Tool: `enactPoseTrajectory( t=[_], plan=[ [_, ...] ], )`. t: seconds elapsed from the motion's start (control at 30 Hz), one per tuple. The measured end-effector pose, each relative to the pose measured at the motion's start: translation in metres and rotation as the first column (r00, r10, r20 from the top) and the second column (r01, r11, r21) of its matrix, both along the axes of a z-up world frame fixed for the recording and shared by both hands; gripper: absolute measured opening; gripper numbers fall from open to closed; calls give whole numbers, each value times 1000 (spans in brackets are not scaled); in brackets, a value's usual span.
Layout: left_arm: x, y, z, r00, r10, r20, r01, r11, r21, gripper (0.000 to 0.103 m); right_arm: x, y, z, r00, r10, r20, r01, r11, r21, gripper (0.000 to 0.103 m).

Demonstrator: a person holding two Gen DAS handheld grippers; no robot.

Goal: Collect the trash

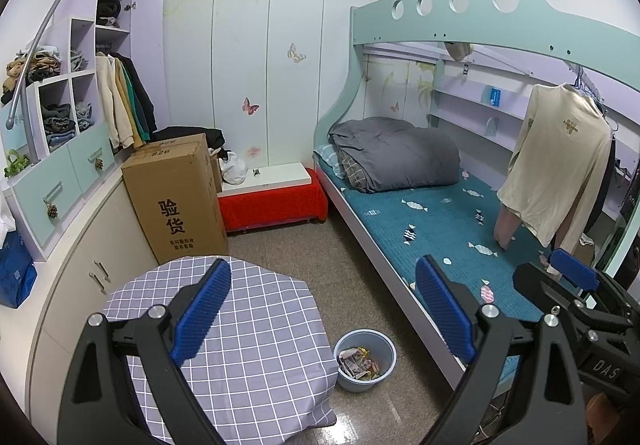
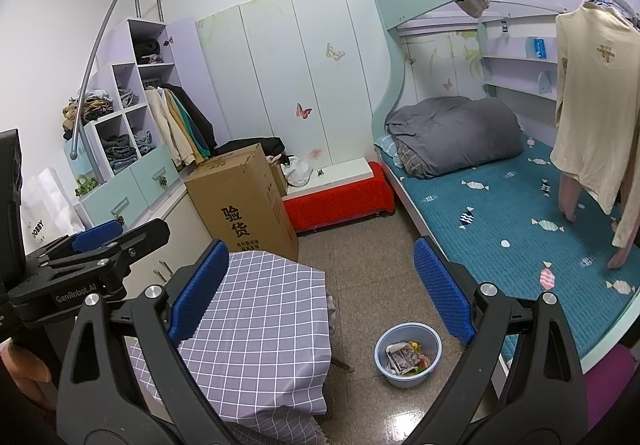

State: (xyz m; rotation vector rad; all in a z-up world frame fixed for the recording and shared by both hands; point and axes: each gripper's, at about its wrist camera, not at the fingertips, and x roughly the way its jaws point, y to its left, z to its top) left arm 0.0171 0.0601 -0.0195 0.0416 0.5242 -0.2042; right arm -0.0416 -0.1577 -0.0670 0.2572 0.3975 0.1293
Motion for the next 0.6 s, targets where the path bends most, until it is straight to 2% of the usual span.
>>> enactPoseTrajectory(
  t=[0.6],
  plan=[
    [8,2,-10,1000,-13,-19,13,1000,9,92,9,4,-4,1000,-8,-17,8,1000,1,92]
  ],
)
